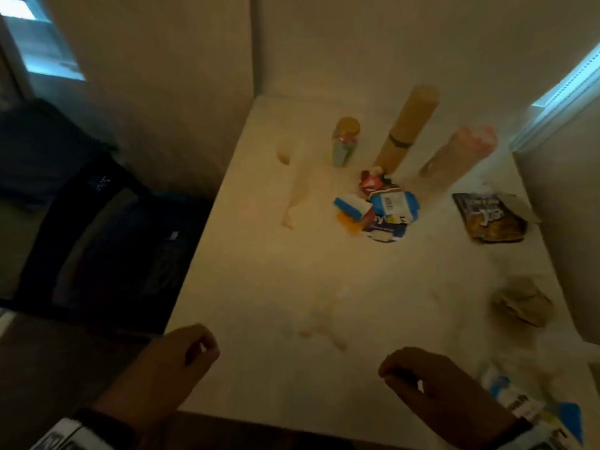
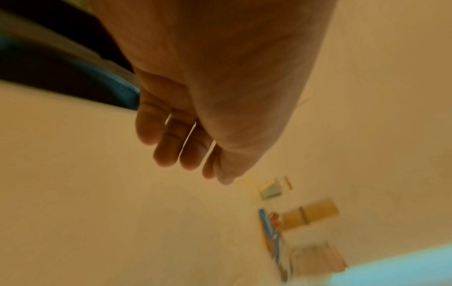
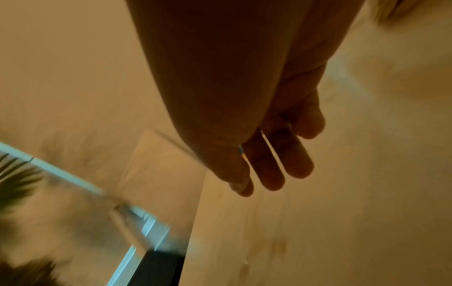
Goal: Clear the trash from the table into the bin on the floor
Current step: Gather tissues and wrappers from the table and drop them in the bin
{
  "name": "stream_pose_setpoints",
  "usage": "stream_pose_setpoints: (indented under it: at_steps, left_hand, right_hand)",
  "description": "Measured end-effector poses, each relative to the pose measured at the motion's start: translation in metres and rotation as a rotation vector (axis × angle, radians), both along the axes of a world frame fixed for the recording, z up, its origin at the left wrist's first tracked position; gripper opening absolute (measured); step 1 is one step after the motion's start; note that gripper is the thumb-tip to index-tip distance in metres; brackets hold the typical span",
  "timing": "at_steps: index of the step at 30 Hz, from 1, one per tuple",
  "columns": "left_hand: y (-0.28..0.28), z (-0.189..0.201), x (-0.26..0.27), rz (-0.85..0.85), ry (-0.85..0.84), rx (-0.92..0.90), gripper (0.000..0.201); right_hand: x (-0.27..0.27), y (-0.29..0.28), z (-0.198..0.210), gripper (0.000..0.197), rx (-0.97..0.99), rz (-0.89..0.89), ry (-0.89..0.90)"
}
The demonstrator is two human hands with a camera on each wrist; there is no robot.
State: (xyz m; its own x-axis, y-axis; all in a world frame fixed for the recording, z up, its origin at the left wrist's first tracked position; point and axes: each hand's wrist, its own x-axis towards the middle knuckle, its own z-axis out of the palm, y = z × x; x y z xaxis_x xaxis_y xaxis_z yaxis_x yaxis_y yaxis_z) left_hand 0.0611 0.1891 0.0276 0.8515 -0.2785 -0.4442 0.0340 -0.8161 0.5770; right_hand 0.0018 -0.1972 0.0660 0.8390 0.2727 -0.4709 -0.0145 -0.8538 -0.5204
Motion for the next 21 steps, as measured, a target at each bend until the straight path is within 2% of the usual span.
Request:
stream_pose_setpoints:
  at_steps: [2, 5, 7, 10, 12, 17, 19, 21]
  left_hand:
    - [-0.044, 0.003, 0.038, 0.092, -0.093, -0.016, 0.009]
    - [-0.110, 0.004, 0.097, 0.127, -0.208, -0.043, 0.007]
    - [-0.152, 0.000, 0.135, 0.099, -0.244, -0.024, 0.007]
    - [-0.201, -0.018, 0.179, -0.033, -0.339, 0.030, 0.013]
    - [-0.228, -0.027, 0.198, -0.097, -0.401, 0.097, 0.023]
    - [-0.266, -0.045, 0.230, -0.107, -0.514, 0.195, 0.043]
    - [-0.274, -0.054, 0.243, -0.155, -0.537, 0.242, 0.043]
    - [-0.278, -0.058, 0.252, -0.216, -0.534, 0.294, 0.034]
  right_hand:
    - [0.017, -0.033, -0.001, 0.029, -0.031, -0.043, -0.019]
    - [0.057, -0.073, -0.002, 0.009, -0.078, -0.114, -0.014]
    - [0.088, -0.092, -0.003, 0.010, -0.098, -0.127, -0.035]
    - [0.127, -0.112, -0.014, 0.012, -0.094, -0.156, -0.028]
    - [0.146, -0.117, -0.023, 0.013, -0.111, -0.148, -0.037]
    - [0.174, -0.104, -0.046, 0.017, -0.058, -0.189, -0.091]
    - [0.180, -0.096, -0.054, 0.020, -0.048, -0.181, -0.128]
    - [0.189, -0.087, -0.058, 0.023, -0.046, -0.178, -0.160]
